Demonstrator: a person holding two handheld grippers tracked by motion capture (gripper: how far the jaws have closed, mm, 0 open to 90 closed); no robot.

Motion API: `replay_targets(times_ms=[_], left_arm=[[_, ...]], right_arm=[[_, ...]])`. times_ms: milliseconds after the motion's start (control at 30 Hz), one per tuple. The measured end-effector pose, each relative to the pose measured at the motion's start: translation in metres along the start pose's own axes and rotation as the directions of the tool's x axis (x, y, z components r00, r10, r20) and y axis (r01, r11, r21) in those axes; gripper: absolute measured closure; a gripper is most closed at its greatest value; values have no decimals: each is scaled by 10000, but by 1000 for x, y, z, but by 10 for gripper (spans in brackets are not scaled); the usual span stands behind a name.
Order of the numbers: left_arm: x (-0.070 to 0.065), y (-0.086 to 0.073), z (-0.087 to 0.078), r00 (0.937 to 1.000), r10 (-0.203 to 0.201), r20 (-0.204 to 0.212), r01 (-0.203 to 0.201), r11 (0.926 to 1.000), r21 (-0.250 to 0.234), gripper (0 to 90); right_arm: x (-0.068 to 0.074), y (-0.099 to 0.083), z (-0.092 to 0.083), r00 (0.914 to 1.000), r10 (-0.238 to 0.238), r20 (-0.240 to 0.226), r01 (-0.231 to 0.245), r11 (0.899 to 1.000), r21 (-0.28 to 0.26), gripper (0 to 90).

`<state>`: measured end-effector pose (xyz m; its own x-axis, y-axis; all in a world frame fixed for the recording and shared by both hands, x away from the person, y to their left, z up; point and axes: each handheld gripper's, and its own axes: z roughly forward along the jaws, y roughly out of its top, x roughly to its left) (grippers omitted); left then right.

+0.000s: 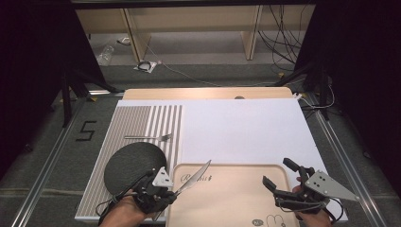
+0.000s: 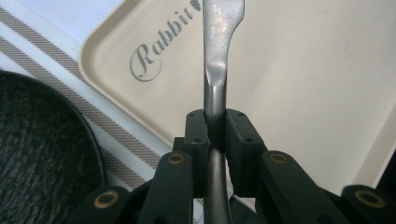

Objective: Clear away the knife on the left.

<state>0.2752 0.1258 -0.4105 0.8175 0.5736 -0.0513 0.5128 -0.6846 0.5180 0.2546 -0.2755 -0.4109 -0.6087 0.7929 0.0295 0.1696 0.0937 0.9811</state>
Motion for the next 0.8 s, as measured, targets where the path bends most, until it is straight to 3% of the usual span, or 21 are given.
replay_targets(times_ms=[500, 800], left_arm=[[-26, 18, 29, 9950, 320, 944, -402, 9955, 863, 793], [-35, 21, 41, 9896, 193, 1425, -387, 9902, 1343, 793]], right_arm=[[0, 0, 0, 10000, -11, -36, 10, 10000, -71, 119], [0, 1, 0, 10000, -30, -34, 30, 10000, -60, 120]])
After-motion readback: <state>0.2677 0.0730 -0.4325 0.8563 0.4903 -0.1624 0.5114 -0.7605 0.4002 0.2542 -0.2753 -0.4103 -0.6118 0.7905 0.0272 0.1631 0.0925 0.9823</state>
